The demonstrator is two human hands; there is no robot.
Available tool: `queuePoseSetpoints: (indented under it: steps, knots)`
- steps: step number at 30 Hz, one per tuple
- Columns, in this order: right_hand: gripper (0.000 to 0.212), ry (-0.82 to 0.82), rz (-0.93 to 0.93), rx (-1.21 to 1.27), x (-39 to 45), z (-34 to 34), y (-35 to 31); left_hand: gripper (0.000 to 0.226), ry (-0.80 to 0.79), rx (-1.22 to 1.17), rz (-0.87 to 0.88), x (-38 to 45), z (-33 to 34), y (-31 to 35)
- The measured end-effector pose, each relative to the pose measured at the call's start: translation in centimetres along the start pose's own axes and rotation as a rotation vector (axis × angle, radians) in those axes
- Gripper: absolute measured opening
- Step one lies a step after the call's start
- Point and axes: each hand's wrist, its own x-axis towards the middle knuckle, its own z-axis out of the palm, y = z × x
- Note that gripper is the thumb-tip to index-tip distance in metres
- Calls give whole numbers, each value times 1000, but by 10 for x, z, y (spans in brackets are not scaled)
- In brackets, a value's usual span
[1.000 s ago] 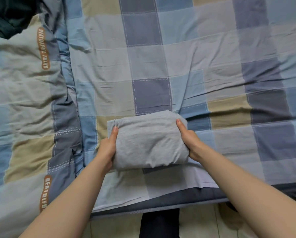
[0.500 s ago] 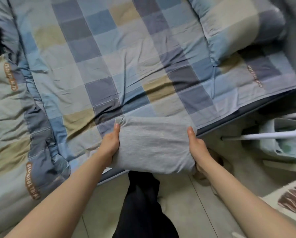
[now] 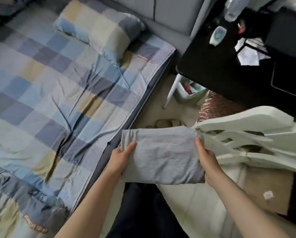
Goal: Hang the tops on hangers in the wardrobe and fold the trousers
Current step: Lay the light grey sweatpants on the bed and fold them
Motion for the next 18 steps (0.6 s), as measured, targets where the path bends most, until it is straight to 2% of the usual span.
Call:
queuePoseSetpoints:
  steps: [4,8,18]
  knots:
    - [60,-18,39,195,-26,-45,19,36,-91,61,-13,-15,34,25]
    - [52,64,44,326,-47,-73,30,41,-208,136,14,-20,66,51]
    - [72,429,60,784,-116,-113,78,60,-582,540,69,-32,170,89]
